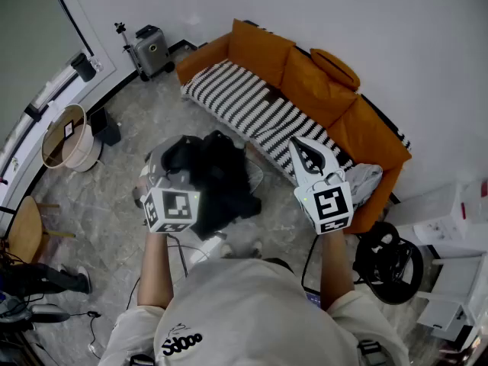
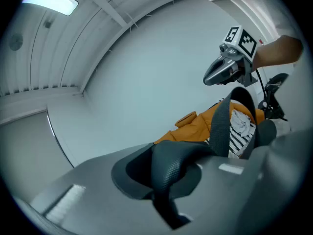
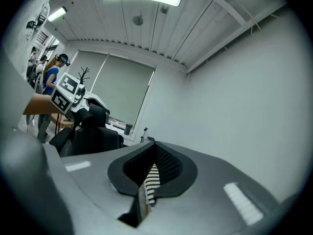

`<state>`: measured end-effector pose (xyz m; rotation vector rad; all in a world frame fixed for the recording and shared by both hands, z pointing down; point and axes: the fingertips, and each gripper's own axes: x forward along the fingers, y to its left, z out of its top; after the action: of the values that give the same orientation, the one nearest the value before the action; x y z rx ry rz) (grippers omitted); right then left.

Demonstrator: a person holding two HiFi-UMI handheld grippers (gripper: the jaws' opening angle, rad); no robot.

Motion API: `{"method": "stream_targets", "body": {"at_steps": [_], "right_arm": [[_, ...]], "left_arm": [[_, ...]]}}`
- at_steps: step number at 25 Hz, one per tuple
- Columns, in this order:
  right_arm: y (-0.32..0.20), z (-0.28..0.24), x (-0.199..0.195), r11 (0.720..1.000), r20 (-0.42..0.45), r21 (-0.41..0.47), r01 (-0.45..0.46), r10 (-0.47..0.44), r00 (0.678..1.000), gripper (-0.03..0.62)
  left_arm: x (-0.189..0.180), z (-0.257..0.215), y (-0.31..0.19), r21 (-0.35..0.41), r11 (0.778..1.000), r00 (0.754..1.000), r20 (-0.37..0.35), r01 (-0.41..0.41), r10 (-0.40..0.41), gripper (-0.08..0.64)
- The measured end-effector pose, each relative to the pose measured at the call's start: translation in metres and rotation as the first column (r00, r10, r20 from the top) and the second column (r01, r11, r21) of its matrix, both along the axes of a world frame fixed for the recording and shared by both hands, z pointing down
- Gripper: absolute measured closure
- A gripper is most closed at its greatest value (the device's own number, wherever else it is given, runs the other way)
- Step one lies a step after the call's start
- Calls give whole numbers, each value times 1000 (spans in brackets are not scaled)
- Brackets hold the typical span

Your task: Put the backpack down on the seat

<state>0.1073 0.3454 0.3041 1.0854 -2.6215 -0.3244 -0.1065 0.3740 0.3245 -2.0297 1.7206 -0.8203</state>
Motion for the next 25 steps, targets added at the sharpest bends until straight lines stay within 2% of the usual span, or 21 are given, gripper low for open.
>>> {"method": "stream_targets", "body": {"at_steps": [6, 12, 25], "right_arm": [[-8, 6, 11, 1000, 8, -12, -6, 6, 1000, 592], [-19, -2, 20, 1000, 74, 2, 9, -9, 997, 591], [-43, 9, 51, 999, 63, -10, 50, -50, 997, 591]], "left_arm": [[4, 0, -7, -9, 1000, 1000, 1, 12, -12, 548], [6, 0, -12, -17, 999, 999, 16, 37, -37, 548], [20, 4, -31, -21, 993, 993, 5, 118, -118, 548]]}}
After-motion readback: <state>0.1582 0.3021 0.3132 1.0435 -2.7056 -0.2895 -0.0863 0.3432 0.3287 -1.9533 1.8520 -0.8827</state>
